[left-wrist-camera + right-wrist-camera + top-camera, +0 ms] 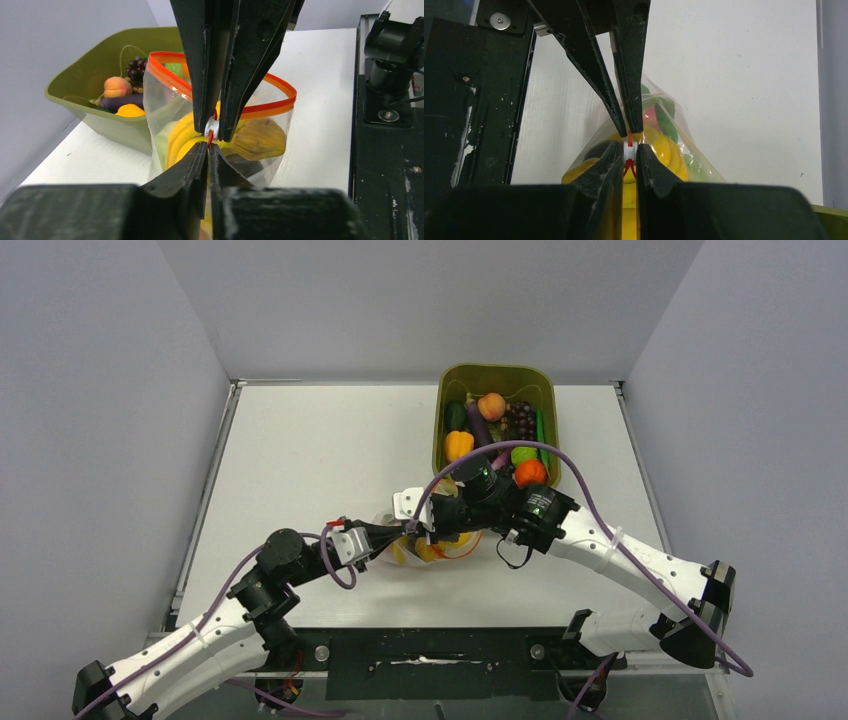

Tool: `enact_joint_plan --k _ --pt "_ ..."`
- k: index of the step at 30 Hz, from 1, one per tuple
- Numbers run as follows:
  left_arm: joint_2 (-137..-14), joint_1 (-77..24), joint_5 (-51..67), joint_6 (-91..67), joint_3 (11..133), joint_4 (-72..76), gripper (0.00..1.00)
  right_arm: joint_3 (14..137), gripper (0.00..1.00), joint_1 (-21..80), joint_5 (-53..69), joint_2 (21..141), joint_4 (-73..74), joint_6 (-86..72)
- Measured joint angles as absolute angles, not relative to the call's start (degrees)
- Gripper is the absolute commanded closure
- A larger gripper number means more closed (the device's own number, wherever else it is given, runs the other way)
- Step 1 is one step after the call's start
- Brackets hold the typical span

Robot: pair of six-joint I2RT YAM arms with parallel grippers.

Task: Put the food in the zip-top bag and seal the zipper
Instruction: Zip the zipper food storage bag at the center of the board.

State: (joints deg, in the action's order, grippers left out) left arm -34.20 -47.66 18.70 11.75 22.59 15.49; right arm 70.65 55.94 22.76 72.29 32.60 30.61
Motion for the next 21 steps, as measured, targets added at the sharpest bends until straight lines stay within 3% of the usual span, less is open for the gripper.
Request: enact_joint_plan --k 9,21 --pt "-29.67 -47.66 14.92 11.62 23.64 6.96 0.85 68.01 1.0 54.06 23.44 67.51 29.54 28.93" --pt "-35.03 -47.66 12.12 11.7 23.64 0.91 0.84 61.12 1.0 47.11 28.82 60.42 18.59 22.85"
